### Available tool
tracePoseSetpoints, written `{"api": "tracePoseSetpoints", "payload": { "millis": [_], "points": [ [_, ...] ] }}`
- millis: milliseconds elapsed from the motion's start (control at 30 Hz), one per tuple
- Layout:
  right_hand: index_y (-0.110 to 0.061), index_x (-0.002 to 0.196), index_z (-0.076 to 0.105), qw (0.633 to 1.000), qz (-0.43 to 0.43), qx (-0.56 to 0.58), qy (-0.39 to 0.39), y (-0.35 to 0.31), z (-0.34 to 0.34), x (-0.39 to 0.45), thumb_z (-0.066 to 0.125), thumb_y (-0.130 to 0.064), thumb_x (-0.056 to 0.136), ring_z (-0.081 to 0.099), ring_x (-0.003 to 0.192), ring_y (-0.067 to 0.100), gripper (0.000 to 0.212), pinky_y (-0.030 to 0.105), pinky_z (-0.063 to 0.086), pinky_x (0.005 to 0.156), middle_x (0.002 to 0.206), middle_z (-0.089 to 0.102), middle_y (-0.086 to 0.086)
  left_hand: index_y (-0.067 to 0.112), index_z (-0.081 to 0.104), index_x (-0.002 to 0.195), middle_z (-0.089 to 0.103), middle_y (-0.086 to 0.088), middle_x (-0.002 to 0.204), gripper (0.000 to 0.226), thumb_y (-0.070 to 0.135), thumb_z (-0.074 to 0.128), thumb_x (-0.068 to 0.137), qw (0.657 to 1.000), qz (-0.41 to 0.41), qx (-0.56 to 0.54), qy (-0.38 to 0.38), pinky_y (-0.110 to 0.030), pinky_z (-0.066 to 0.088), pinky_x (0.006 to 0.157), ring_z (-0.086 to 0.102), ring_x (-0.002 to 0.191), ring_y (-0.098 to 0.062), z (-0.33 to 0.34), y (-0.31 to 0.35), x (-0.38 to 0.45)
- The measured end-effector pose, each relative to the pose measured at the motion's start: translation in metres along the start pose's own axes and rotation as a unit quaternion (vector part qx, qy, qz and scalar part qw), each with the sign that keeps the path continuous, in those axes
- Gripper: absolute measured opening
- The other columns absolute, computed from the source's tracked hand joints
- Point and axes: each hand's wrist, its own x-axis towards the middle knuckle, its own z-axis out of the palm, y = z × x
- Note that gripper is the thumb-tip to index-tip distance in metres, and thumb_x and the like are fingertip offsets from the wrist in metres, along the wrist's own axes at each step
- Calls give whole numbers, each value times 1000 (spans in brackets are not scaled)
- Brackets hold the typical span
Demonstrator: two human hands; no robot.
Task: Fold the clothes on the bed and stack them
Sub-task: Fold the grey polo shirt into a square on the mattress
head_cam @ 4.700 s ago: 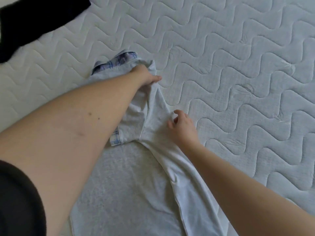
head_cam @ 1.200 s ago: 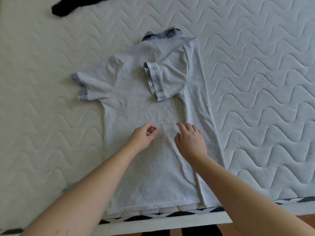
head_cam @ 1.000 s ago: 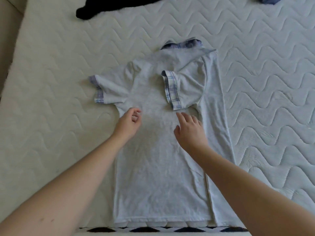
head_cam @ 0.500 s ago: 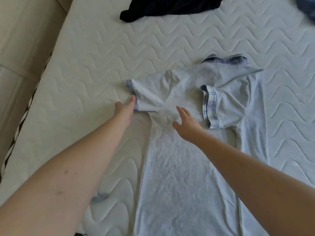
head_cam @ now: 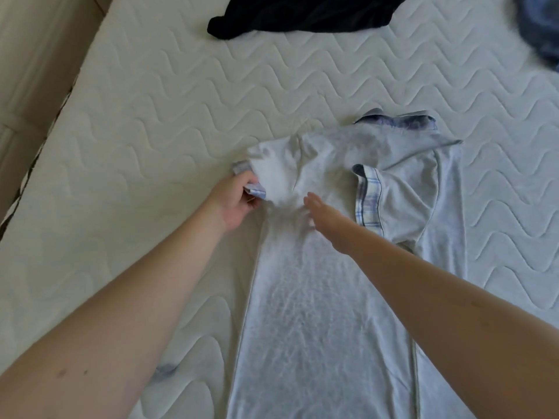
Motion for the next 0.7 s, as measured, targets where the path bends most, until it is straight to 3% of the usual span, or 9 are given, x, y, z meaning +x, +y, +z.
{"api": "tracePoseSetpoints", "payload": {
  "millis": [67, 133, 233, 267, 333, 400, 467, 567, 700],
  "points": [
    [-17, 151, 30, 984, -16, 172, 43, -10, -12, -4, 32, -44, 105, 43, 135, 22, 53, 40, 30, 115, 154, 37, 3, 16, 51, 78, 48, 0, 61, 27, -6, 43, 91, 992, 66, 103, 0, -20, 44, 49, 50, 47, -8, 31, -6, -8],
    [-21, 148, 37, 951, -66, 293, 75, -23, -28, -9, 32, -52, 102, 52, 126, 18, 56, 40, 38, 109, 147, 48, 2, 21, 61, 103, 65, 5, 81, 32, -6, 50, 89, 960, 139, 242, -33, -25, 52, 63, 63, 68, -7, 57, -15, -13],
    [-27, 139, 51, 925, -121, 350, 85, -37, -53, -18, 43, -74, 86, 54, 124, 13, 71, 34, 45, 98, 136, 58, -4, 45, 28, 148, 60, 14, 122, 79, 9, 60, 86, 869, 204, 425, -148, -25, 58, 72, 69, 93, -7, 93, -29, -17],
    [-31, 131, 57, 918, -117, 365, 99, -40, -61, -22, 50, -81, 74, 56, 119, 8, 76, 27, 46, 91, 128, 63, -7, 50, 20, 149, 58, 16, 126, 85, 14, 60, 84, 844, 222, 456, -176, -21, 57, 70, 68, 91, -1, 107, -34, -20],
    [-41, 119, 61, 915, -114, 359, 143, -30, -75, -26, 61, -83, 60, 58, 112, 1, 73, 22, 45, 86, 119, 65, -13, 38, 24, 152, 61, 9, 127, 82, 13, 59, 83, 805, 263, 494, -195, -14, 51, 73, 65, 92, 5, 134, -50, -22],
    [-37, 122, 59, 916, -122, 331, 189, -8, -89, -28, 71, -67, 69, 62, 108, 5, 62, 24, 49, 86, 115, 68, -12, 21, 35, 147, 65, -6, 123, 68, 10, 59, 85, 764, 261, 556, -197, -28, 52, 80, 66, 100, -18, 153, -67, -21],
    [-24, 109, 63, 916, -91, 316, 227, 18, -103, -25, 73, -41, 79, 69, 92, 17, 36, 28, 55, 72, 93, 72, -4, 14, 51, 131, 68, -9, 109, 45, 13, 60, 87, 725, 222, 614, -219, -35, 52, 78, 65, 94, -27, 159, -82, -17],
    [-14, 86, 67, 922, -35, 310, 228, 43, -119, -19, 63, -18, 86, 66, 79, 29, 5, 38, 57, 69, 76, 68, 8, 19, 66, 116, 72, 4, 103, 28, 16, 59, 89, 751, 192, 590, -223, -23, 49, 81, 65, 91, -12, 147, -88, -7],
    [-20, 82, 70, 920, 18, 304, 245, 63, -134, -12, 54, -24, 89, 69, 95, 35, 18, 49, 56, 88, 89, 72, 10, 16, 71, 102, 68, 7, 92, 29, -1, 54, 86, 768, 278, 574, -50, -25, 49, 79, 62, 81, -10, 118, -66, 24]
  ]
}}
